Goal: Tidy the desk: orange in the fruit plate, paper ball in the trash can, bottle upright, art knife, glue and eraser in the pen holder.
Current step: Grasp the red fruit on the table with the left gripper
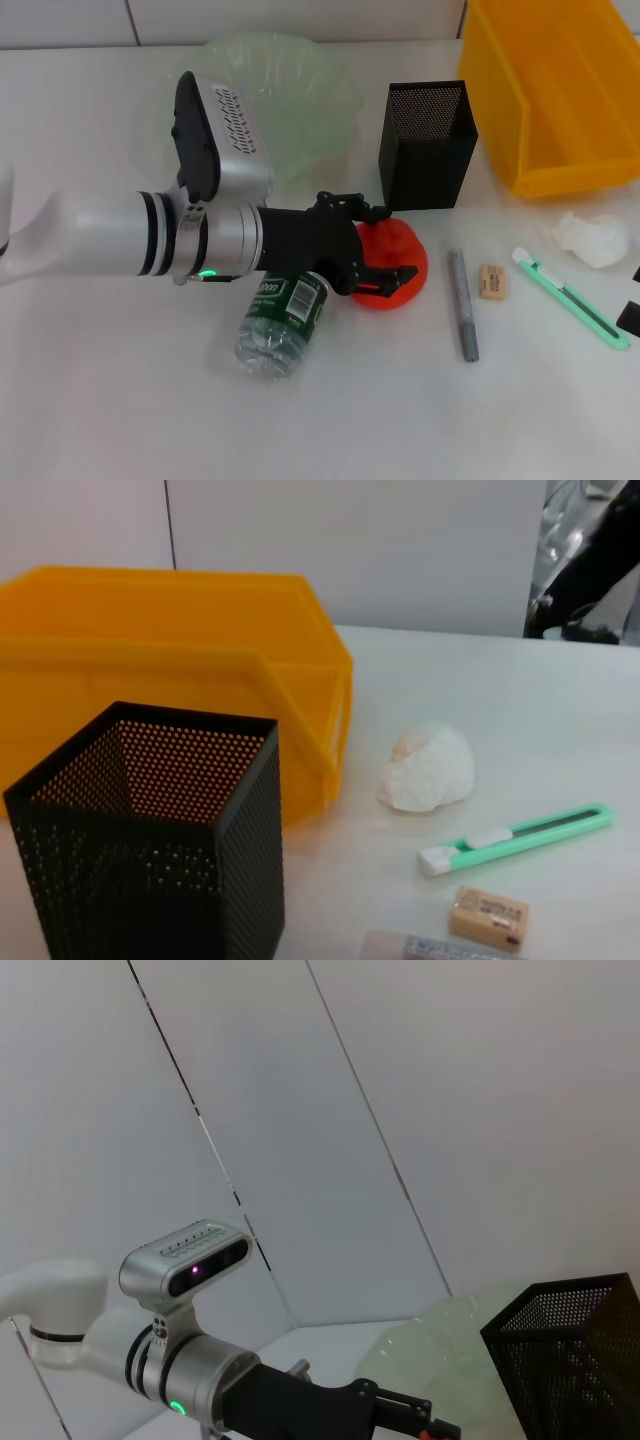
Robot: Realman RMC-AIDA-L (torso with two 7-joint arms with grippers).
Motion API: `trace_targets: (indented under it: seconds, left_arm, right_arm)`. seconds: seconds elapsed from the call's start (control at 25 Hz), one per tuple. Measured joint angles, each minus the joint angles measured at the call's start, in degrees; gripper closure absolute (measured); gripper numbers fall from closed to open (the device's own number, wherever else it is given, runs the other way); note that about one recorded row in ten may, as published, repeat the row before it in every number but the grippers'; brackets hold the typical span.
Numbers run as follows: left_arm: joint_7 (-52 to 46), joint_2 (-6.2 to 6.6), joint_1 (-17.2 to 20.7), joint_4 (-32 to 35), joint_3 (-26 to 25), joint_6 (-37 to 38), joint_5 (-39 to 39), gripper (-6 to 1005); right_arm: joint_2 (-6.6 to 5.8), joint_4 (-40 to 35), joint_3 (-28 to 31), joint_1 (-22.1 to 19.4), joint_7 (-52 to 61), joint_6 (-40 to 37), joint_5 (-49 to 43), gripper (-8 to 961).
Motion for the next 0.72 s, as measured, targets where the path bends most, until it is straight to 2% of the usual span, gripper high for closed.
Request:
trace_targets:
  seconds: [0.16,0.56,0.68,0.72]
  left_arm:
    - [0.1,0.0,1.7,3.0,3.9,-4.1,-0.9,247]
    - [2.2,0.0,2.1,3.4,4.8,-4.6,-1.0,255]
    - [4.7,0.0,3.2,3.7,5.0,-4.6,-2.7,447]
    - [4.7,0.0,3.2,3.7,5.0,-4.6,-2.7,467]
  right_arm:
    - [0.14,0.0,0.0,0.2,0.0,0.0,0.0,158]
    - [0.27,0.0,0.0,0.4,0.0,0.1,0.0,158]
    - [0.3,0.0,0.0,0.5,0.0,0.2,0.0,158]
    - [0.35,0.1,0.0,0.5,0.0,0.2,0.0,158]
